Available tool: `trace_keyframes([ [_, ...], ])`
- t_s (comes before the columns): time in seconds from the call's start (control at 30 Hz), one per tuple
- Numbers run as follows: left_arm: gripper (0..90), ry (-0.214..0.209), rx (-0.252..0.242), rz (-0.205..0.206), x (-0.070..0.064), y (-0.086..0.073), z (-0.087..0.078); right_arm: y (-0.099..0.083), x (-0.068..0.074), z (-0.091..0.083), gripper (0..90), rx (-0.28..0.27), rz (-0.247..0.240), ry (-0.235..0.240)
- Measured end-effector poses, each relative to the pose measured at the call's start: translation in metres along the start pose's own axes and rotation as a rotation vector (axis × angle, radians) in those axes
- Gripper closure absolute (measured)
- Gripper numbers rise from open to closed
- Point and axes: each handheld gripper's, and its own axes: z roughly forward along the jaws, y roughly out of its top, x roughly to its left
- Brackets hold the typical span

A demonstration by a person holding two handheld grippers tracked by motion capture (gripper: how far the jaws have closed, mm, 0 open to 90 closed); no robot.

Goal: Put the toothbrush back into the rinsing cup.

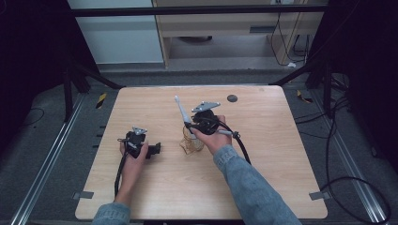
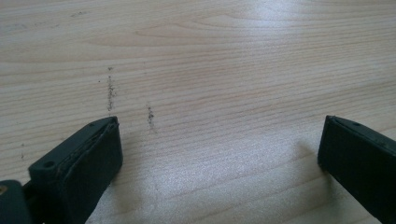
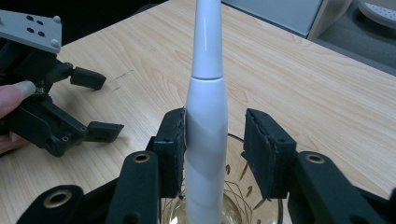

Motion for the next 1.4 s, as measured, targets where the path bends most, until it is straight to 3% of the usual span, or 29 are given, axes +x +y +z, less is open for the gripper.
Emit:
trace_keyframes([
  [1.03, 0.0, 0.0, 0.0, 0.0, 0.0, 0.0, 0.0, 0.004, -0.002, -0.012, 37.7, -0.01, 0.022, -0.038],
  [1.2, 0.0, -0.001, 0.0, 0.001, 0.0, 0.0, 0.0, 0.005, -0.002, -0.013, 31.3, -0.024, 0.037, -0.033],
  [1.4, 0.0, -0.001, 0.0, 0.001, 0.0, 0.0, 0.0, 0.006, -0.002, -0.014, 21.6, -0.039, 0.034, -0.063],
])
